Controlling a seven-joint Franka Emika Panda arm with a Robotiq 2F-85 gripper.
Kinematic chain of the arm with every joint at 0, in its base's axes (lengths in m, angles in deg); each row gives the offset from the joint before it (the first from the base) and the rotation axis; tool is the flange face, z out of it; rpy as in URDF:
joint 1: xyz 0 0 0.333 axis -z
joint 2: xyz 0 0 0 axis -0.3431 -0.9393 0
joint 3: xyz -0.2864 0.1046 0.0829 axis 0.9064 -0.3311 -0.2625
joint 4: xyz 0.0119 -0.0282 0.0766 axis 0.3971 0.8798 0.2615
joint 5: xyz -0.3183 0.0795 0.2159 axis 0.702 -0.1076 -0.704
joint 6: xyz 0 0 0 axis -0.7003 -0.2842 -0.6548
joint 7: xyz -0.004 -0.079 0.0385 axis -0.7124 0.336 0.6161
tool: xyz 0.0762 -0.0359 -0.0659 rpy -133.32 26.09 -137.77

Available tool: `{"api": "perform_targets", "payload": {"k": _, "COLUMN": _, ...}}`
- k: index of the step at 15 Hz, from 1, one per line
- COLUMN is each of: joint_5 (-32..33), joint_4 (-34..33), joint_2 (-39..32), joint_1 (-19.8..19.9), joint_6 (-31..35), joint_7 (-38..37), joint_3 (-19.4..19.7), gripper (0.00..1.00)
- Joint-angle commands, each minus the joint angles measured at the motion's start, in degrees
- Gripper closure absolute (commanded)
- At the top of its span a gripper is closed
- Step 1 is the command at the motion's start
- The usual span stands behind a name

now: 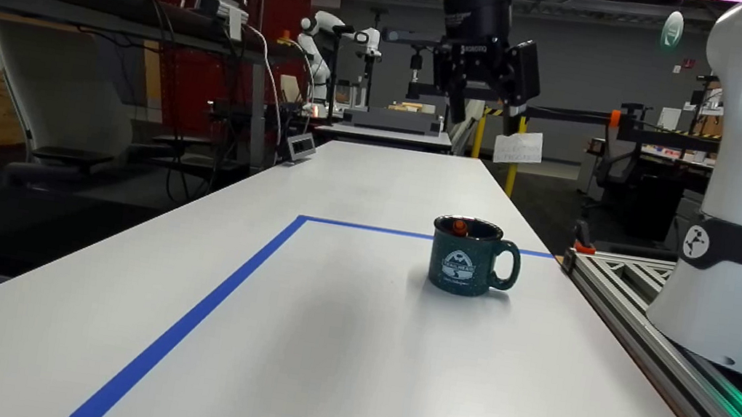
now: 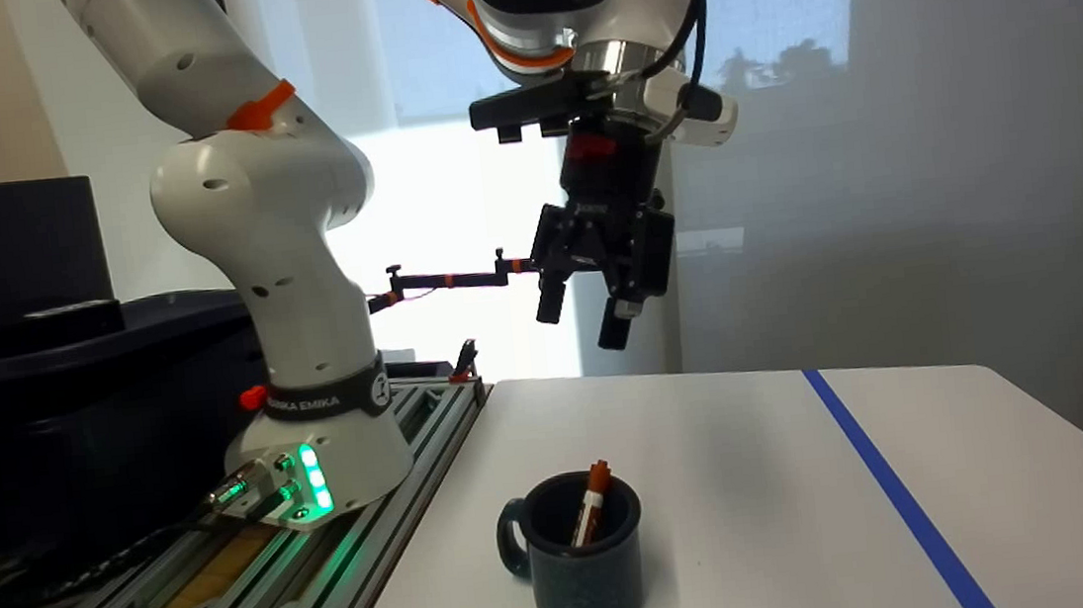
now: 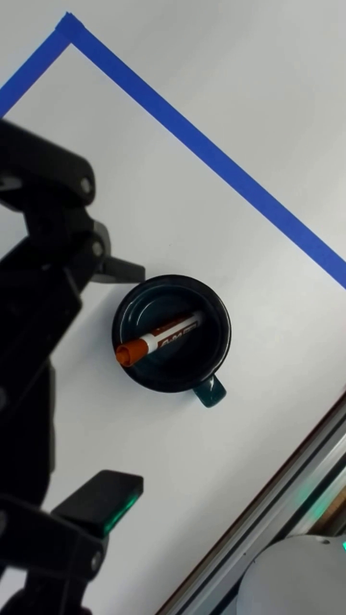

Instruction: Take the marker out of the green mug.

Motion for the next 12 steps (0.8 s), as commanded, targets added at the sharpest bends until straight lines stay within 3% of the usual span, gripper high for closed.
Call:
{"api": "perform_targets", "payload": {"k": 1, "joint_5": 0.2, "joint_4": 1.1, "joint_2": -0.7, "joint_1": 0.4, "joint_6": 3.2, "joint_7": 1.2, "joint_3": 0.8, "gripper": 0.00}}
{"api": "perform_targets", "payload": {"k": 9, "joint_5": 1.8, "joint_4": 0.7, "joint_2": -6.5, "joint_1": 1.8, "joint_6": 15.1, "joint_7": 3.5, "joint_3": 1.1, "gripper": 0.00}}
{"api": "perform_targets", "payload": {"k": 12, "joint_5": 2.4, "joint_4": 0.7, "joint_2": -8.5, "joint_1": 2.7, "joint_6": 16.0, "joint_7": 4.5, "joint_3": 0.8, "gripper": 0.00}}
